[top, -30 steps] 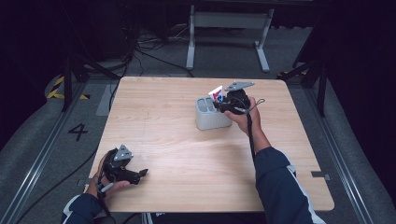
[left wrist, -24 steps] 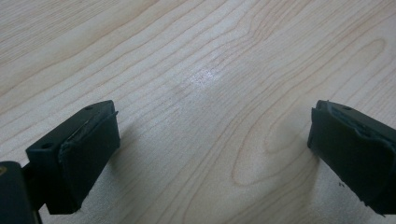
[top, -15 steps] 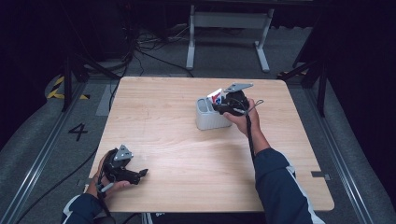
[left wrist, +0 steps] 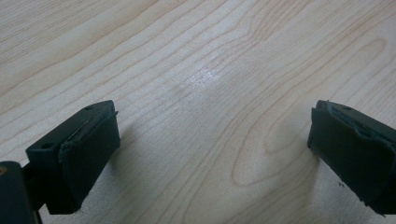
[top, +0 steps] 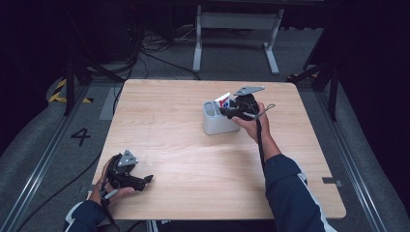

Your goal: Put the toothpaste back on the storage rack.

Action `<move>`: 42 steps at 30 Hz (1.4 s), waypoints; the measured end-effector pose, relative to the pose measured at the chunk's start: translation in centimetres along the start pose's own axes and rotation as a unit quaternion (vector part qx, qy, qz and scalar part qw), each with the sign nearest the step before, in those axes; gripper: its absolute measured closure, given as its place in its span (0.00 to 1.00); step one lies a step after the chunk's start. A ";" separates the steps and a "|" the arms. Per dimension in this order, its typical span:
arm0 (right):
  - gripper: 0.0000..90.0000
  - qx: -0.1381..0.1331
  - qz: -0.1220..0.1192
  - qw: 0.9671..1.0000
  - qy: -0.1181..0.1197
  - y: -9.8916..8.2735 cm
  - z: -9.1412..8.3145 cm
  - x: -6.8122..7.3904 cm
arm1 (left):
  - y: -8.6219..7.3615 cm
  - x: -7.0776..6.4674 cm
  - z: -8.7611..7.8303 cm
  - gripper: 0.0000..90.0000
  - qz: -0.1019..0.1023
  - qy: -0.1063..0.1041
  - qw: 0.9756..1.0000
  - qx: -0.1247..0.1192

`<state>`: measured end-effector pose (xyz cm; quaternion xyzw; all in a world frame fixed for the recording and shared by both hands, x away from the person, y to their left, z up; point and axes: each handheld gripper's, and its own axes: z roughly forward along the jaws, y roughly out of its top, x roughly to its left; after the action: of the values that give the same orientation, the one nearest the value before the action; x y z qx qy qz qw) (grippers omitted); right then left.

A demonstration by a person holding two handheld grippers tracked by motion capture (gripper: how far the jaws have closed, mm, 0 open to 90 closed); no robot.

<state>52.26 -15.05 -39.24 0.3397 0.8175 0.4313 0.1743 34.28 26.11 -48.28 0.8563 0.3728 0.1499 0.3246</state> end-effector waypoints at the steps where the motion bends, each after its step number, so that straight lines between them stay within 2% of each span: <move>1: 0.53 0.000 0.000 1.000 -0.001 0.0 0.0 0.0 | 0.0 0.0 0.0 0.03 -0.003 -0.002 1.000 0.001; 5: 0.50 -0.001 0.000 1.000 -0.004 0.1 -0.2 0.1 | 0.0 0.0 0.0 0.03 0.002 0.001 1.000 0.000; 9: 0.48 -0.001 0.001 1.000 -0.005 0.1 -0.4 0.2 | 0.0 -0.1 0.0 0.03 -0.005 -0.003 1.000 0.001; 17: 0.42 -0.008 0.005 1.000 -0.018 0.2 -1.0 0.2 | 0.0 -0.1 0.0 0.03 -0.005 -0.003 1.000 0.001; 30: 0.41 -0.004 0.009 1.000 -0.026 -0.4 -1.8 -0.4 | 0.0 0.0 0.0 0.03 -0.004 -0.002 1.000 0.001; 39: 0.42 -0.006 0.005 1.000 -0.028 -0.6 -2.5 -0.2 | 0.0 -0.1 0.0 0.03 -0.004 -0.002 1.000 0.001; 42: 0.42 -0.004 -0.004 1.000 -0.026 -0.5 -2.8 0.1 | 0.0 -0.1 0.0 0.03 -0.005 -0.003 1.000 0.001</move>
<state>50.39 -16.86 -38.04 0.3465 0.8125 0.4247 0.1983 34.22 26.07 -48.29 0.8551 0.3765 0.1456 0.3253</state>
